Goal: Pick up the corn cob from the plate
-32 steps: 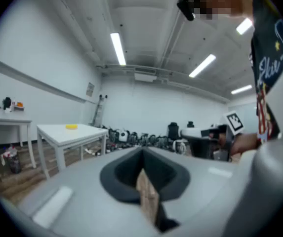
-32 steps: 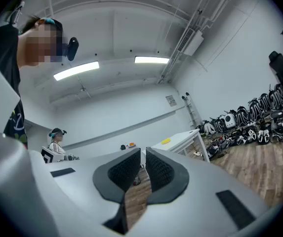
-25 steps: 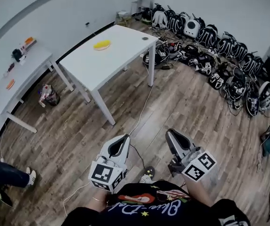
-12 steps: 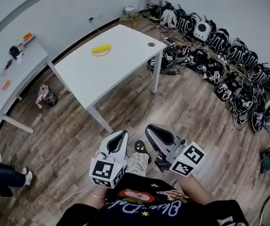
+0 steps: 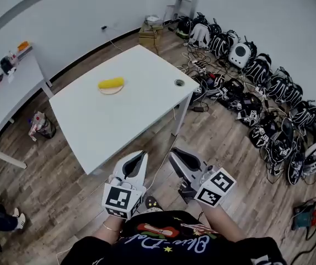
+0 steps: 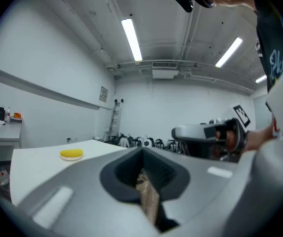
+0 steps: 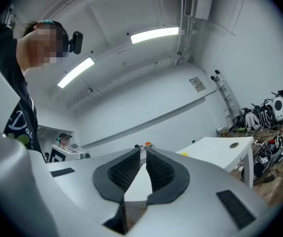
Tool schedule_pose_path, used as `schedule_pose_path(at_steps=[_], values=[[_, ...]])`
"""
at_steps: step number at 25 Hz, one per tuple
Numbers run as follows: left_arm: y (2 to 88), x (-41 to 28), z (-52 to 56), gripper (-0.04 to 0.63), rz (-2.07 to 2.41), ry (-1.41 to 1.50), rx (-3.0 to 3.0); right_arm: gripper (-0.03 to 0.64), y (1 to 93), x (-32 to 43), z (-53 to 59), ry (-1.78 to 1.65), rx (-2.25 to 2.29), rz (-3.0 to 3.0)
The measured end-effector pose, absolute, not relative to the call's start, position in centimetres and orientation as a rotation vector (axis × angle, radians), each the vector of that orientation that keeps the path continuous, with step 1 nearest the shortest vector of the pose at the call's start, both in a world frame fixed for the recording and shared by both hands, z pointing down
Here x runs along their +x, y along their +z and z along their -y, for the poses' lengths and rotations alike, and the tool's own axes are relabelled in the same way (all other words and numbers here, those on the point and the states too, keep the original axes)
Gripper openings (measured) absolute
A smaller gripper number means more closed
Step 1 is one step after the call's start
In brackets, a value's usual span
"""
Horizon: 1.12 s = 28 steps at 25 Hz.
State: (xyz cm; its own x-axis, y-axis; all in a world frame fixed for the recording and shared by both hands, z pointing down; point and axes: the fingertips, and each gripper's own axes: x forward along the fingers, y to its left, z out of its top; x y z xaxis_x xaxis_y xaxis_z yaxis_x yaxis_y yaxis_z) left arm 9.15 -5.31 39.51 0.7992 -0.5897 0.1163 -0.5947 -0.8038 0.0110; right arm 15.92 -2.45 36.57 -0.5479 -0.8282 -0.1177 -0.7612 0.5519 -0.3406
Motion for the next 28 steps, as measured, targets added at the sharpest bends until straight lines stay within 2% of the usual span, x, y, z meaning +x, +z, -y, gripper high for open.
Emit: schedule_pose_path(at_steps=[4, 10, 17, 18, 20, 23, 25, 28], values=[[39.8, 8.8, 10.6, -0.002, 1.01, 0.168, 2.902, 0.017, 36.1, 15.8, 7.9, -0.263, -1.289, -2.592], [40.8, 9.6, 18.6, -0.002, 1.13, 0.153, 2.81, 0.018, 38.1, 17.3, 17.5, -0.341, -1.187, -2.701], [40.6, 11.5, 29.5, -0.002, 1.24, 0.169, 2.787, 0.025, 38.4, 16.6, 33.1, -0.259, -0.96, -2.894], [40.3, 11.4, 31.4, -0.002, 1.267, 0.165, 2.775, 0.049, 38.8, 16.2, 35.6, -0.272, -0.922, -2.934], [40.0, 10.9, 35.4, -0.002, 1.345, 0.163, 2.728, 0.149, 39.4, 15.2, 40.4, -0.295, -0.837, -3.008], [40.0, 10.6, 40.4, -0.002, 1.444, 0.165, 2.635, 0.158, 41.5, 13.8, 46.4, -0.284, -0.724, -3.146], [39.9, 10.7, 42.4, -0.002, 1.489, 0.164, 2.601, 0.217, 44.1, 12.2, 49.2, -0.264, -0.636, -3.286], [39.8, 10.2, 44.7, -0.002, 1.549, 0.171, 2.571, 0.246, 47.8, 9.3, 52.5, -0.189, -0.495, -3.482]])
